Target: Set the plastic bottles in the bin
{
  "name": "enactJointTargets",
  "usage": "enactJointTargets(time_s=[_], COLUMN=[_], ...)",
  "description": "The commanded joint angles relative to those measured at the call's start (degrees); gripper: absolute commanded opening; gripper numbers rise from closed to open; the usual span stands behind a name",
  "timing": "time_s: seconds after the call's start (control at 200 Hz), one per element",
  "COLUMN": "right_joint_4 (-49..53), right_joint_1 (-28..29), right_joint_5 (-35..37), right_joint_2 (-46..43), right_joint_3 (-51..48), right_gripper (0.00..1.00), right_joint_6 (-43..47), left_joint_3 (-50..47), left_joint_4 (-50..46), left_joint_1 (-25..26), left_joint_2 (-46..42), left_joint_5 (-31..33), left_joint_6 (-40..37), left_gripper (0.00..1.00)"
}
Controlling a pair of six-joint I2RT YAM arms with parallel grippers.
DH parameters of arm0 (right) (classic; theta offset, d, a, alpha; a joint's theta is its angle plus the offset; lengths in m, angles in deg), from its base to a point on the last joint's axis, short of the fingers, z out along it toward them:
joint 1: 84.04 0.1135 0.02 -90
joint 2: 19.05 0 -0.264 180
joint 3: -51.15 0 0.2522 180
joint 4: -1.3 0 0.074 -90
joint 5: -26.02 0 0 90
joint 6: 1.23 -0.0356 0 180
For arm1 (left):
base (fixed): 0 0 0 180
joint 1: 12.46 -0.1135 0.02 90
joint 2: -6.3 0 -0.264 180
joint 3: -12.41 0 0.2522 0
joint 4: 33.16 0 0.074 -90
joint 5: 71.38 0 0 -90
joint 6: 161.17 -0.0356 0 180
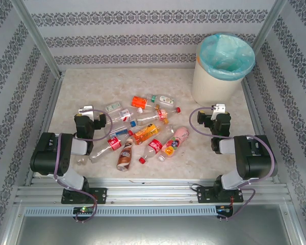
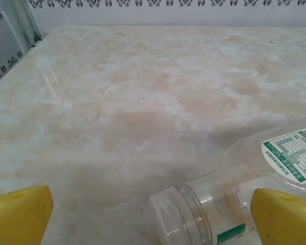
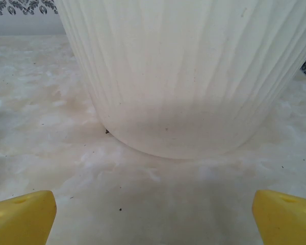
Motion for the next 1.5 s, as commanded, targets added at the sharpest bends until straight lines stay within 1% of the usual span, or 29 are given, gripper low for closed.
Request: enactJointTargets(time_s=[0.0,0.829,0.924,0.974,1.064,1.104,1.204,1.264,1.349,1.399,1.449,1.499], right_joint_4=[-0.68,-0.81,-0.39,0.16,2.12,3.24,8.47,13.43,24.88,32.92,41.47,49.62], right_joint_1=[0.54,0.36,0.41,0.71,2.36,3.20,4.85,5.92,7.21,8.94,10.27,11.92], right_joint_5=[-0.95,-1.12,0.10,0.83,4.70,6.08,7.73,9.14,9.45,10.62,10.57,10.40], right_joint_2=[-0.54,-0.73,-2.54,-4.54,-8.80,-11.27,-17.97,-22.48,-29.72,-34.39,-38.54,-42.55], right_joint_3=[1.15,0.98,0.51,-0.15,-0.60,-2.69,-4.07,-4.25,-2.95,-1.42,1.79,4.74], right_gripper=[0.98,0.98,0.98,0.98,0.98,0.98,0.98,0.98,0.95,0.94,0.92,0.91], right_joint_6=[0.90,0.72,0.36,0.44,1.07,1.15,0.61,-0.58,-3.12,-4.04,-5.57,-6.39], left_joint_3=[0.91,0.36,-0.66,-1.00,-1.46,-1.62,-1.70,-0.54,3.26,6.36,9.27,12.14], left_joint_4=[-1.12,-0.24,-0.03,-1.41,-5.13,-6.80,-10.79,-15.74,-26.58,-33.32,-39.28,-44.57], left_joint_1=[0.49,0.31,0.32,0.29,0.32,0.32,0.40,0.49,0.98,1.94,3.74,6.95], left_joint_2=[-0.36,-0.60,-2.89,-5.06,-10.31,-12.62,-18.59,-22.82,-28.96,-31.88,-34.25,-35.96], left_joint_5=[-0.94,-1.24,-1.41,-1.22,-0.85,-0.50,0.26,0.81,0.38,-0.01,-1.35,-2.64], left_joint_6=[-1.07,-1.01,-1.08,-1.06,-0.88,-0.75,-0.63,0.38,2.86,5.07,7.22,7.81], left_gripper=[1.00,0.99,0.98,0.98,0.98,0.98,0.97,0.96,0.91,0.89,0.85,0.84])
